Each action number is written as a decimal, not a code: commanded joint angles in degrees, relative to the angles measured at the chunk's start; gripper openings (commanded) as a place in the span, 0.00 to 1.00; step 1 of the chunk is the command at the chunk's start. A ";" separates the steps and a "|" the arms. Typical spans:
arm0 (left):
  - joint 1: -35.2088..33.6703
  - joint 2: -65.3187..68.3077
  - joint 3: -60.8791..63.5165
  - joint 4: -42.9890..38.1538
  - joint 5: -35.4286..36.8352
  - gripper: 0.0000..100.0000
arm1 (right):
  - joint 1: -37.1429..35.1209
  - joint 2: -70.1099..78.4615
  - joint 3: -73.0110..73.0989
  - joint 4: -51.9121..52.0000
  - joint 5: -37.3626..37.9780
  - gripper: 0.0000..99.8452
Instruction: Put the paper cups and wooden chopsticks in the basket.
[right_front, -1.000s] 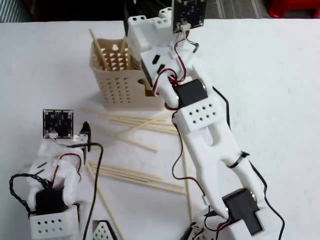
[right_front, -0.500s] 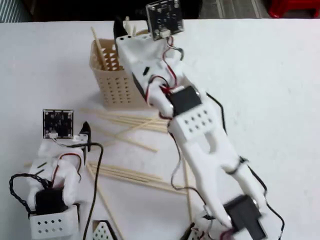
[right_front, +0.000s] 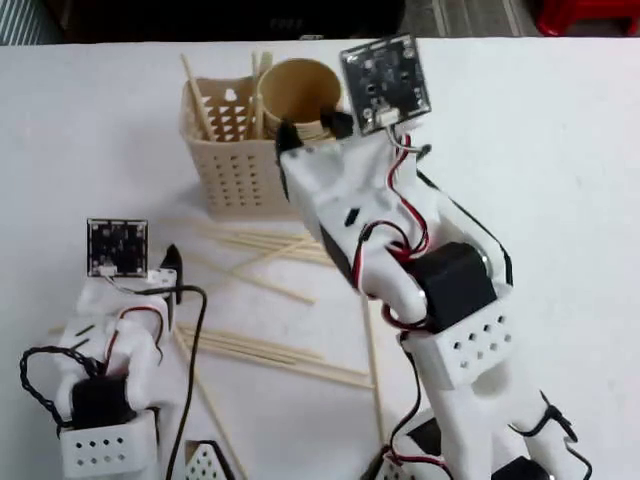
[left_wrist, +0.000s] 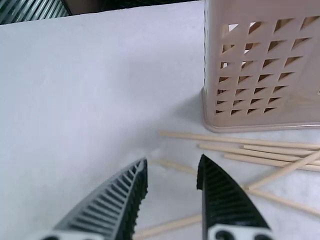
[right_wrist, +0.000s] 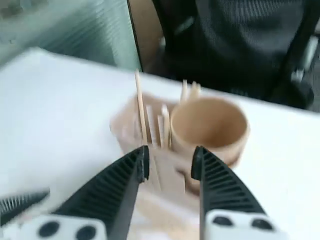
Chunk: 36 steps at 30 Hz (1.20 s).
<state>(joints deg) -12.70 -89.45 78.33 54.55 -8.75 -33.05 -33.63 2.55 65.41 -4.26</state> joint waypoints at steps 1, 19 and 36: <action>-0.22 -0.57 -0.62 -1.49 0.00 0.17 | 0.04 -1.63 -0.18 10.15 0.62 0.14; 5.93 -0.31 -8.88 8.53 -16.26 0.17 | 13.23 -1.63 28.04 4.88 0.62 0.14; 24.57 29.32 -30.15 26.11 -35.52 0.18 | 26.24 -1.63 42.64 -16.57 0.09 0.14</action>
<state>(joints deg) 7.69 -69.76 53.45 79.43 -39.43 -8.62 -34.15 45.54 49.85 -4.26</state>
